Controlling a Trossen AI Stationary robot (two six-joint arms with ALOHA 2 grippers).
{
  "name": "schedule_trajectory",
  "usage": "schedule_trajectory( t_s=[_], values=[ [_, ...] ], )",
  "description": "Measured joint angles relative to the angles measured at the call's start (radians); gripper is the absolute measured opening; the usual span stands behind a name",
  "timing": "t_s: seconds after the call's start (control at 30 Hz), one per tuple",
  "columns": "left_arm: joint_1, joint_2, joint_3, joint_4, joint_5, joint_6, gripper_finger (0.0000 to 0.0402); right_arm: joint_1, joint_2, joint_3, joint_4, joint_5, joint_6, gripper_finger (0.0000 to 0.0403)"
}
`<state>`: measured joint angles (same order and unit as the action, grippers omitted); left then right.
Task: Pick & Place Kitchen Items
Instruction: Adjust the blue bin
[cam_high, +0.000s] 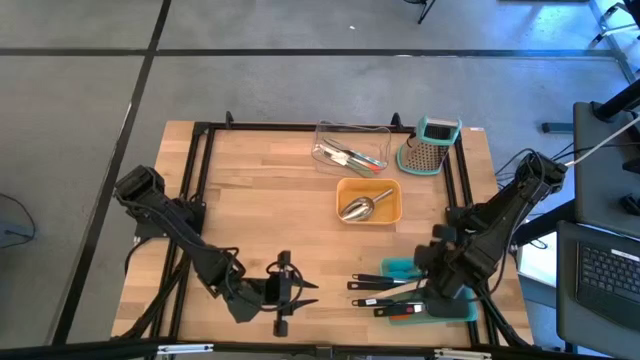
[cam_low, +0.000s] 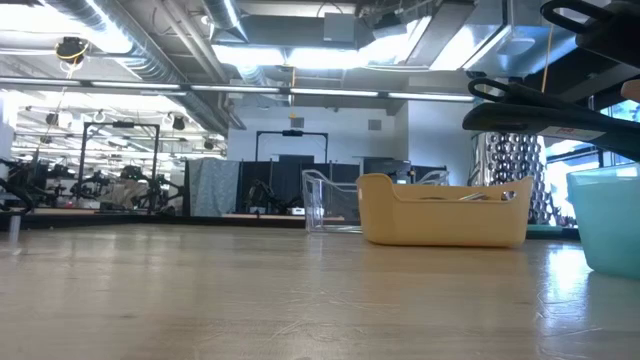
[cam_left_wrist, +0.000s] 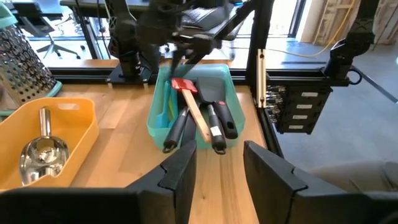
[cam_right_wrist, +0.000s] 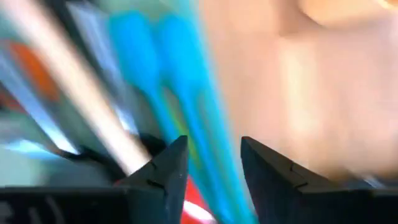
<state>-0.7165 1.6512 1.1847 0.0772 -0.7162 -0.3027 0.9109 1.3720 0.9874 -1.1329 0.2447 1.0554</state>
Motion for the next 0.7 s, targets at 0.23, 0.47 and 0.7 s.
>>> schedule_trajectory(
  t_s=[0.23,0.47,0.7],
  values=[
    [0.008,0.0,0.0,0.0,0.001,-0.013,0.0123,-0.022,0.0,0.002,-0.233,0.039,0.001,0.0093],
    [0.007,0.0,0.0,-0.007,0.001,-0.016,0.012,-0.093,0.0,0.002,-0.2,0.05,-0.057,0.0006],
    [0.007,0.0,0.0,-0.008,0.001,-0.017,0.012,-0.158,0.0,-0.088,-0.189,0.021,-0.149,0.0002]
  ],
)
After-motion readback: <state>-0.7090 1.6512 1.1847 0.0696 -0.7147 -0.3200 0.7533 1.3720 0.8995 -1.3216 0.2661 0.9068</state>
